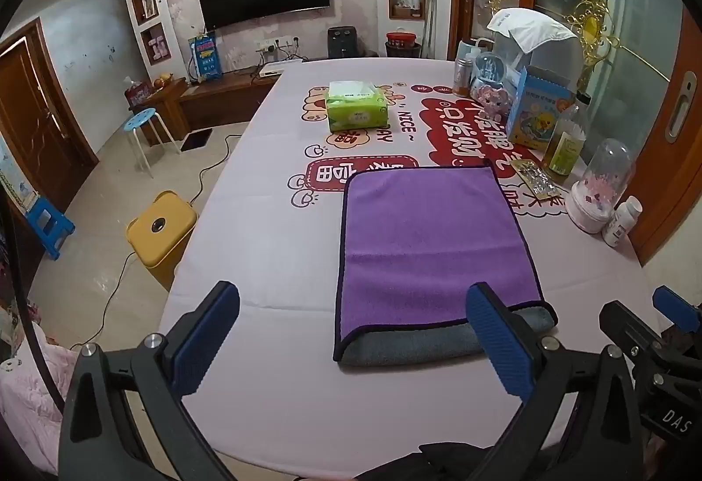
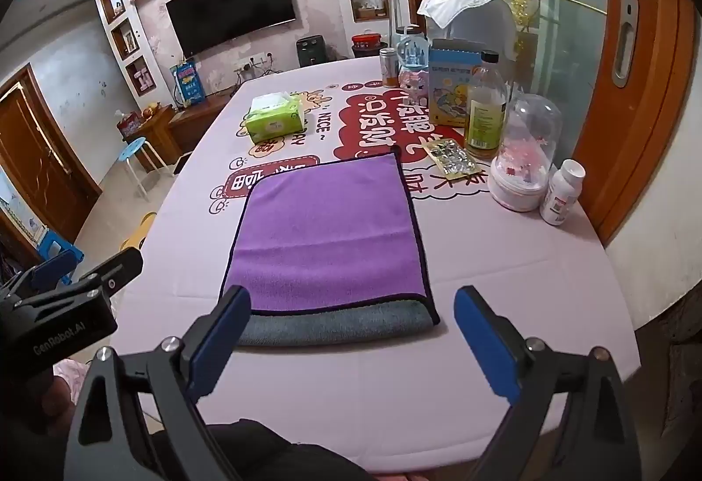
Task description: Fold towel
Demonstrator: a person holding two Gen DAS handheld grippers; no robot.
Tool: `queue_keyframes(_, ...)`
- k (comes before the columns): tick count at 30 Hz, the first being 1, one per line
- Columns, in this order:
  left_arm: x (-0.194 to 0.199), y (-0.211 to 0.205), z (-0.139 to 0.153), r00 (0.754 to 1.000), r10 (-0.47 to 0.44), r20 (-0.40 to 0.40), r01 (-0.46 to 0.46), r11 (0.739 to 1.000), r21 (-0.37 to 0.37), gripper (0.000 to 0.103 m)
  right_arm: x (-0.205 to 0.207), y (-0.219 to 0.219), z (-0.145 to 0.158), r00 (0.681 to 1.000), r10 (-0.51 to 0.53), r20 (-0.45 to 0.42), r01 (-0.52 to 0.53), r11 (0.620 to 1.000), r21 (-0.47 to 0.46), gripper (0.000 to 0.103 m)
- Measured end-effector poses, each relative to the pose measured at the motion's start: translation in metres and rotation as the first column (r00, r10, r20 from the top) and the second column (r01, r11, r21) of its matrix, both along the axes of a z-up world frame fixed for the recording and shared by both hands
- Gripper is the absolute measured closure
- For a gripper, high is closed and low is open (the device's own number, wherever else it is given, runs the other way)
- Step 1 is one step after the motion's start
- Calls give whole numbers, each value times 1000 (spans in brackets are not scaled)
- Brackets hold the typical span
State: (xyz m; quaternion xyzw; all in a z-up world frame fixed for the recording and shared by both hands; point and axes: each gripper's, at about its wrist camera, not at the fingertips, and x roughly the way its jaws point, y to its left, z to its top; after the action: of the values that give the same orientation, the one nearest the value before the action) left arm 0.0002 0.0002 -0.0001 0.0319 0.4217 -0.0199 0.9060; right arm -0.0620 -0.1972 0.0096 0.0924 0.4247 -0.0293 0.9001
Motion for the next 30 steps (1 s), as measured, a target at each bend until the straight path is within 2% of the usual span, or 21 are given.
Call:
queue_keyframes(15,14,10,10,1000,12,8,-13,1000,7,1,3,8,-3,1000,6,-4,-6,1000,-5,9)
queue_keyframes(30,5,15,7,1000,18,22,-18,1000,12,1,7,12,-5,1000,7,-7,-7,1000,-8,9)
